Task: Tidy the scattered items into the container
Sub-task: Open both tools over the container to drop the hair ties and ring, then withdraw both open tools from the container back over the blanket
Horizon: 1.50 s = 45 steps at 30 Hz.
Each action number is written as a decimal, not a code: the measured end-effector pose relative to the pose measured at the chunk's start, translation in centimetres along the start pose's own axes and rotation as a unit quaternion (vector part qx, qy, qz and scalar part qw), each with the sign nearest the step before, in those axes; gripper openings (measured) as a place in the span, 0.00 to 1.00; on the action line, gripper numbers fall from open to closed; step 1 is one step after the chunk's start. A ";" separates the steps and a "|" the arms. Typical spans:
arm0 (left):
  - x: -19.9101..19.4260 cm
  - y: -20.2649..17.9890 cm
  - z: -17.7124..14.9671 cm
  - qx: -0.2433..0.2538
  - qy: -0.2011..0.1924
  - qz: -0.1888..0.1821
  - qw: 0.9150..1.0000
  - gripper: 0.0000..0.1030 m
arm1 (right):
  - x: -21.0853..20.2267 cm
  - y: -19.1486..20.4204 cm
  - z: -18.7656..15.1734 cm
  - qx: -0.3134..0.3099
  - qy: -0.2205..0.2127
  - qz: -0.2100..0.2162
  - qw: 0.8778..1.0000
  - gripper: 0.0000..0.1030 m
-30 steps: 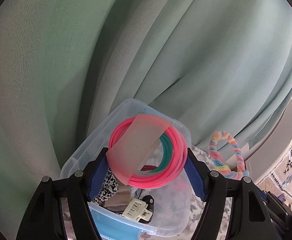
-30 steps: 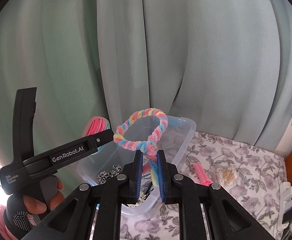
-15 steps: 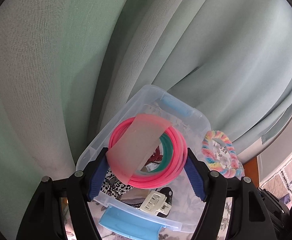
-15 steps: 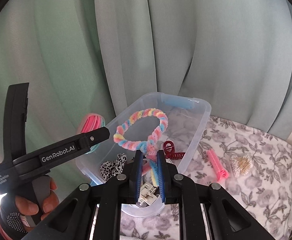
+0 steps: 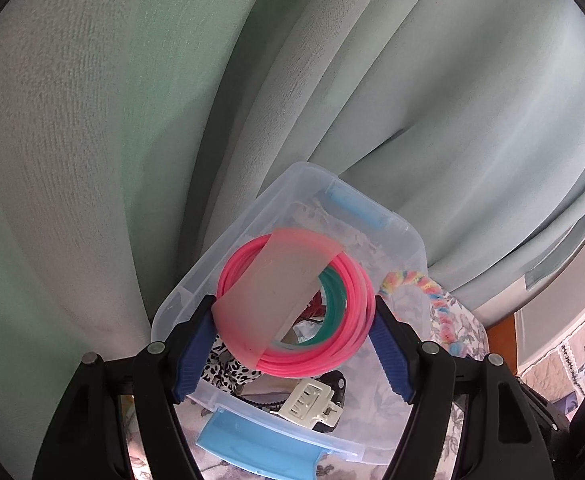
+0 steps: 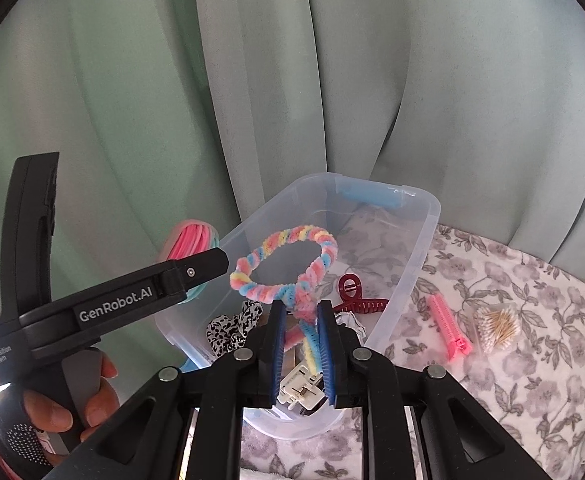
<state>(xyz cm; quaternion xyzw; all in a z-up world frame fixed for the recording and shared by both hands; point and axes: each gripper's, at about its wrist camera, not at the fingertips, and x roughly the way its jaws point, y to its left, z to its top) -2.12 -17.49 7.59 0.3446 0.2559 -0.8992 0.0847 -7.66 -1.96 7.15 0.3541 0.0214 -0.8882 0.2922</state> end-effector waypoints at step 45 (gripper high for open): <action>-4.8 -17.3 -6.2 0.219 -0.060 -0.063 0.972 0.95 | -13.4 -12.4 -6.5 0.173 -0.114 -0.058 0.977 0.58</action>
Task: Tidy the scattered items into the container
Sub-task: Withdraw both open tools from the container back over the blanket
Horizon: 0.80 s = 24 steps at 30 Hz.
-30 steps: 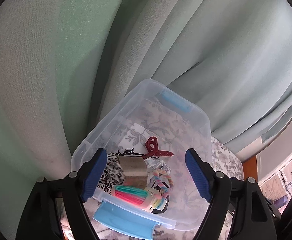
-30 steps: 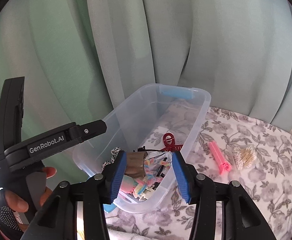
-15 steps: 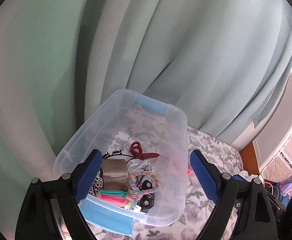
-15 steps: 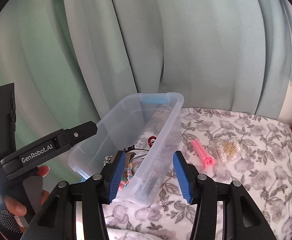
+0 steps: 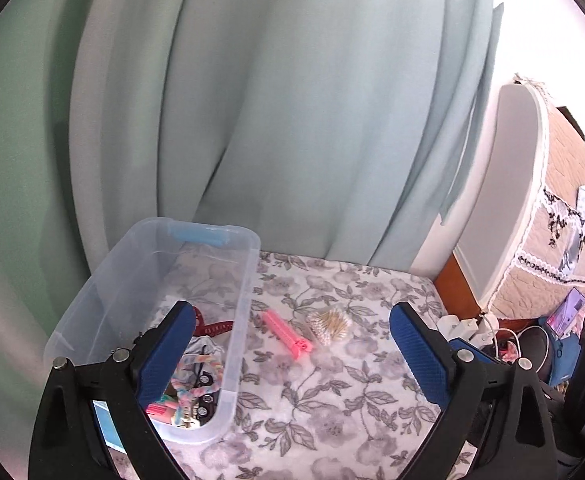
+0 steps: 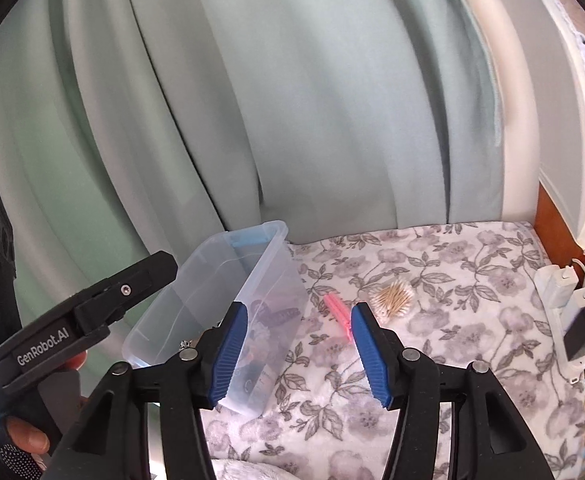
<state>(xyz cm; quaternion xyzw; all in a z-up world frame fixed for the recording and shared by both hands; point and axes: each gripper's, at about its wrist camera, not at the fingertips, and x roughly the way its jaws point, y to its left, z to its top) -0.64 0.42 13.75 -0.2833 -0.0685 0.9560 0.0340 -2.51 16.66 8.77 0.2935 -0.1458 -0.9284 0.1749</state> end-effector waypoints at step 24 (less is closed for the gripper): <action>1.2 -7.3 -0.8 0.043 0.021 -0.037 0.998 0.95 | -6.7 -8.0 -0.9 0.064 -0.081 -0.084 0.991 0.99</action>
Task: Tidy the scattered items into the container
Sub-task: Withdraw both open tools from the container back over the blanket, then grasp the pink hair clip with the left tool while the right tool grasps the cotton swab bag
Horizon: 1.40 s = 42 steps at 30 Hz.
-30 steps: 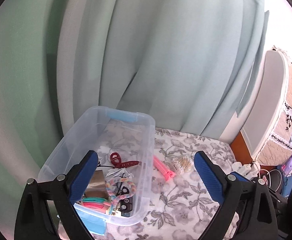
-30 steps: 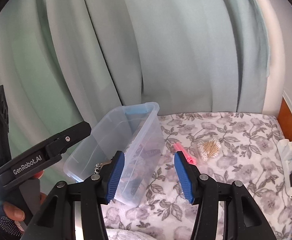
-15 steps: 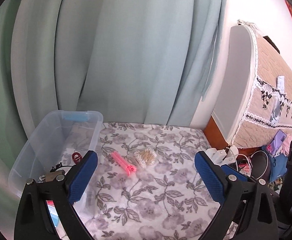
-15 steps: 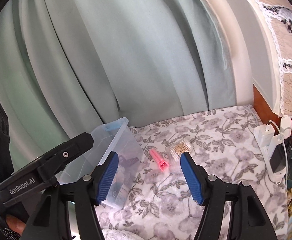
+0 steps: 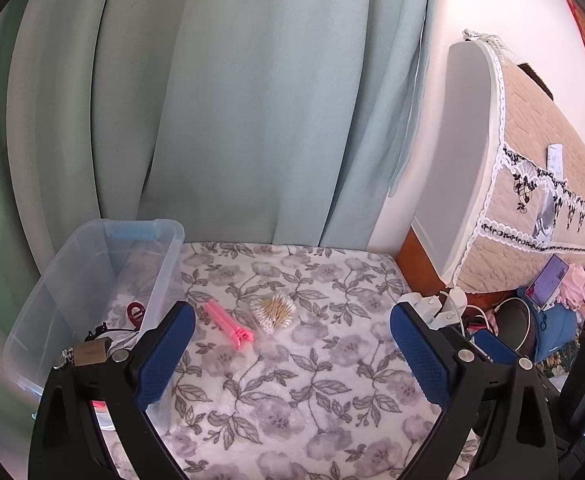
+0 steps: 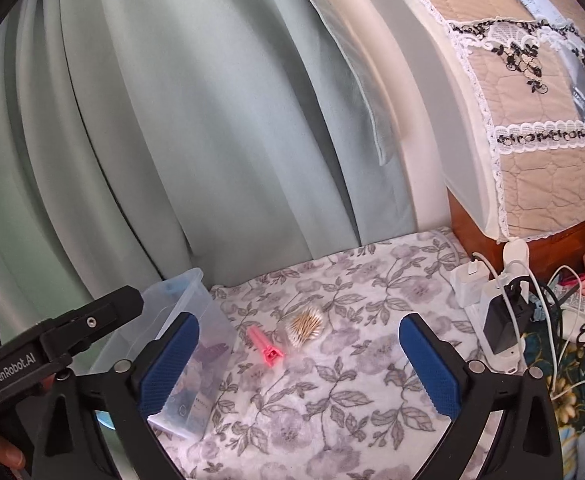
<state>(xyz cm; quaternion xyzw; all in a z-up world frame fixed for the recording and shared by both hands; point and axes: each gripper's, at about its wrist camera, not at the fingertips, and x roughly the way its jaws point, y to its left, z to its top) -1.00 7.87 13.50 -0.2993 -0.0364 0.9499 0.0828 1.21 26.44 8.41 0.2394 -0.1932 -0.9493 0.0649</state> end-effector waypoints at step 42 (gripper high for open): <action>11.0 3.6 -5.2 -0.035 0.070 0.097 0.992 0.99 | 8.1 -4.9 -5.3 -0.031 0.079 -0.091 0.992 1.00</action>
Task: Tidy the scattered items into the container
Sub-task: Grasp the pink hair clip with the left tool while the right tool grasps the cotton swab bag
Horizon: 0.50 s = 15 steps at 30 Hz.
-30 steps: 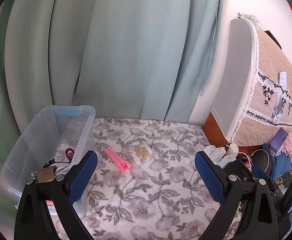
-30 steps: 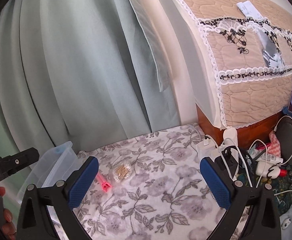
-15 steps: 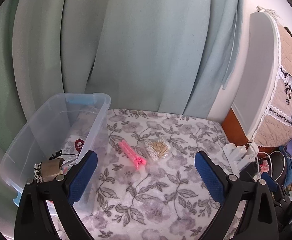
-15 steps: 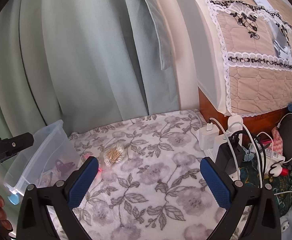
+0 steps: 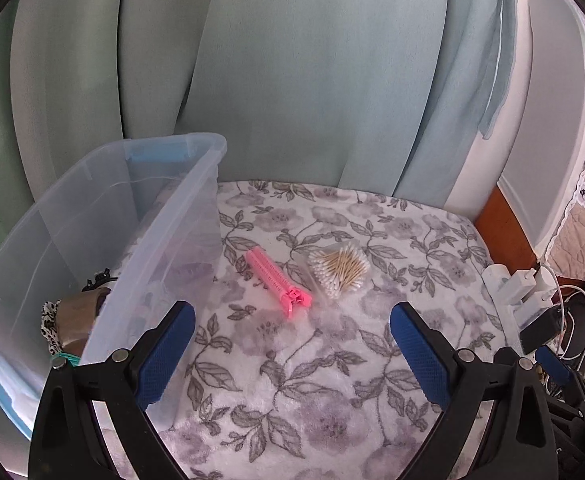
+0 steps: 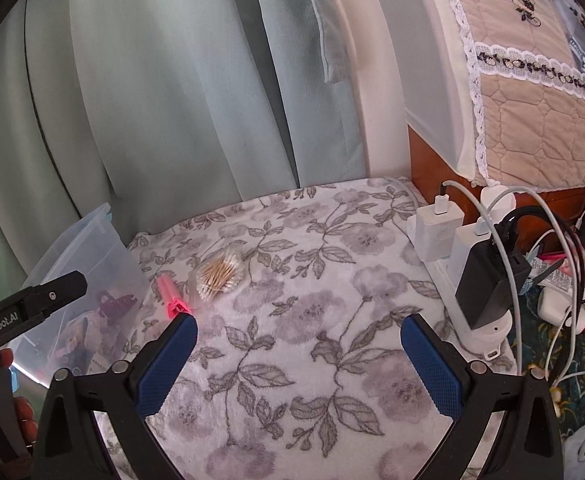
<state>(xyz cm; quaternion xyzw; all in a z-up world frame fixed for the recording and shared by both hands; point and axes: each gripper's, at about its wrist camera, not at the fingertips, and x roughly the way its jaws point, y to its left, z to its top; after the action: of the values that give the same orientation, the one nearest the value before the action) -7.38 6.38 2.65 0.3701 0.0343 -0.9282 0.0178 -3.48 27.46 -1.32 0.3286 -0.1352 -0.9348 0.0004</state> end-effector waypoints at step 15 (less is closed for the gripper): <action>7.3 -1.8 0.7 -0.012 0.056 0.008 0.998 1.00 | 5.3 0.1 0.8 -0.017 0.043 0.024 0.999 1.00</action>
<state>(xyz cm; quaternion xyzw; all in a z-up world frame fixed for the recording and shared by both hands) -13.27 8.04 -1.80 0.4219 0.0434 -0.9052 0.0277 -8.12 27.14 -3.93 0.3653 -0.1270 -0.9216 0.0340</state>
